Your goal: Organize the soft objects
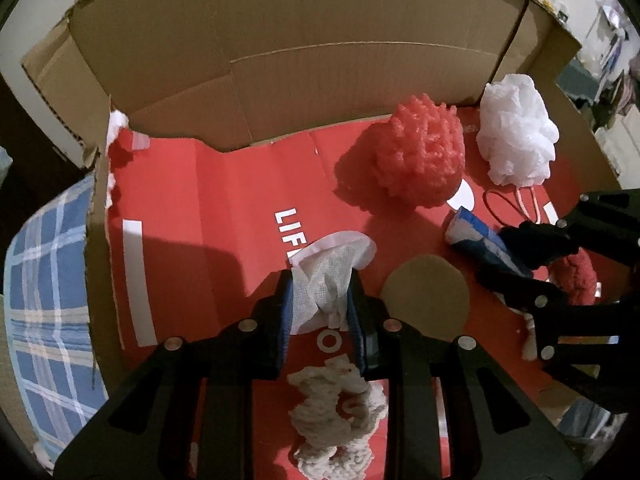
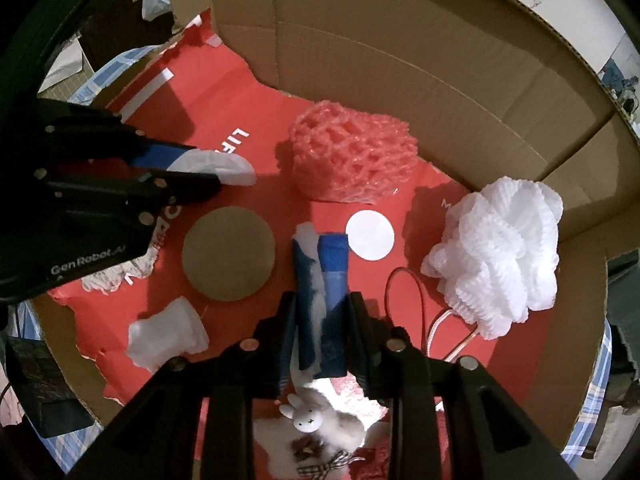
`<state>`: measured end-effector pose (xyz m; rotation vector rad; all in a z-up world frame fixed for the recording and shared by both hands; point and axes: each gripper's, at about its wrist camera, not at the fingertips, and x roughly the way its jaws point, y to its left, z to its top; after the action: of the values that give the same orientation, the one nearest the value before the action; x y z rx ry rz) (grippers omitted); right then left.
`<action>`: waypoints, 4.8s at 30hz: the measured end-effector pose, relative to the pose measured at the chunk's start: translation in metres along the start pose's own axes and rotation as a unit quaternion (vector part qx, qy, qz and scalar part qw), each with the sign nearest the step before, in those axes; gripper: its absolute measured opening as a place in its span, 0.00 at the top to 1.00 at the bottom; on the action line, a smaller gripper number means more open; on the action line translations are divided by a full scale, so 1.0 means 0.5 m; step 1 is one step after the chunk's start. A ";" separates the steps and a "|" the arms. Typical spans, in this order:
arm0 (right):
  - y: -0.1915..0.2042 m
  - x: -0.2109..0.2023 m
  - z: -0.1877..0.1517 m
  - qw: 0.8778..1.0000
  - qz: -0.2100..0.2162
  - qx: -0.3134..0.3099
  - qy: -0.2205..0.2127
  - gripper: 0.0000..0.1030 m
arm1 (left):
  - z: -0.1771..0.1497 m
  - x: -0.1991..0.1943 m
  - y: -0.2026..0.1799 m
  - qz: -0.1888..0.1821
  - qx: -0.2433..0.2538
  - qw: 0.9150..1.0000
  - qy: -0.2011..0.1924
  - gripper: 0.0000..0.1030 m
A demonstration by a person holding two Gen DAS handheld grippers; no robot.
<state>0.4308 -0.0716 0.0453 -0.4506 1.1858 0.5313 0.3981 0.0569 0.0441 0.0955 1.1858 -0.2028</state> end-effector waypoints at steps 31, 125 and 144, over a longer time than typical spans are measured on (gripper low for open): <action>-0.035 -0.343 -0.207 0.978 -0.030 0.094 -0.185 0.00 | -0.171 -0.293 -0.066 -0.046 -0.034 0.985 -0.161 0.20; 0.014 -0.185 -0.403 0.909 -0.152 0.191 -0.337 0.00 | -0.342 -0.196 -0.115 0.098 -0.053 0.947 -0.300 0.18; 0.016 -0.186 -0.403 0.909 -0.154 0.192 -0.336 0.00 | -0.341 -0.196 -0.112 0.098 -0.053 0.948 -0.300 0.18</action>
<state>0.2501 -0.1980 0.0695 -0.0860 0.5122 0.1398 0.1961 0.0433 0.0727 0.0510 0.5721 0.0125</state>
